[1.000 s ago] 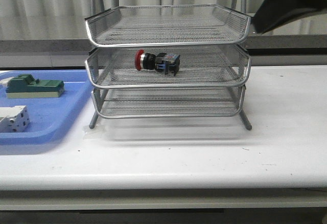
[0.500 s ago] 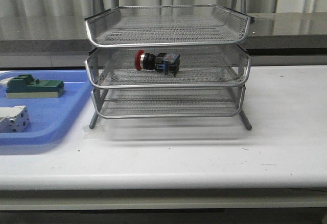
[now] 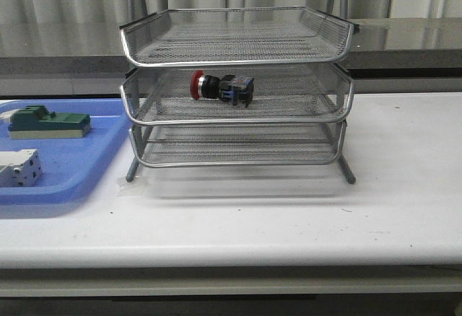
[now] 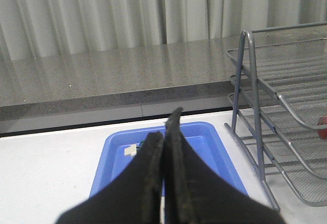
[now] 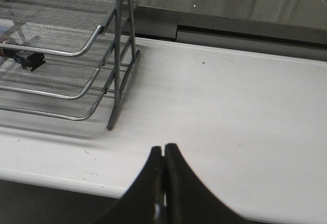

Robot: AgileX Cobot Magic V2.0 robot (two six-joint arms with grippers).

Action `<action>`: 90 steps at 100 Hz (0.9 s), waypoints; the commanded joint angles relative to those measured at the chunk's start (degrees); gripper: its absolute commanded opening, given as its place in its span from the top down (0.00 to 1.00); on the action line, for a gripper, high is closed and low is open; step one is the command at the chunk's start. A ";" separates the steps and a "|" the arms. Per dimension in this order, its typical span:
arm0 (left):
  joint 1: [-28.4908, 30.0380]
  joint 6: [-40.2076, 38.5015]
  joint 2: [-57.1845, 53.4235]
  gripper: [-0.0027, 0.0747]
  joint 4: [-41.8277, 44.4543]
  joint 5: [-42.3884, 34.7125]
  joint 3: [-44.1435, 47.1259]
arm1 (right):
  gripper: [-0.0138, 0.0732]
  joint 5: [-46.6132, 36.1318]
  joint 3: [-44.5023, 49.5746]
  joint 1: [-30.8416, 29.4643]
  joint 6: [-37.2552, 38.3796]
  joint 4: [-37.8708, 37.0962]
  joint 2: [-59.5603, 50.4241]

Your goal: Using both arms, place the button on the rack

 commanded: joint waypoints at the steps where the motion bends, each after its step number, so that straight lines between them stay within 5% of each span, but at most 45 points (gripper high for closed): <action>1: 0.18 -0.57 0.29 0.99 -0.74 -4.51 -1.65 | 0.91 -2.47 -1.20 -0.28 -0.46 -0.72 -0.42; 90: 0.18 -0.57 0.29 0.99 -0.74 -4.51 -1.65 | 0.91 -6.18 1.58 -0.28 -0.50 -0.72 -0.47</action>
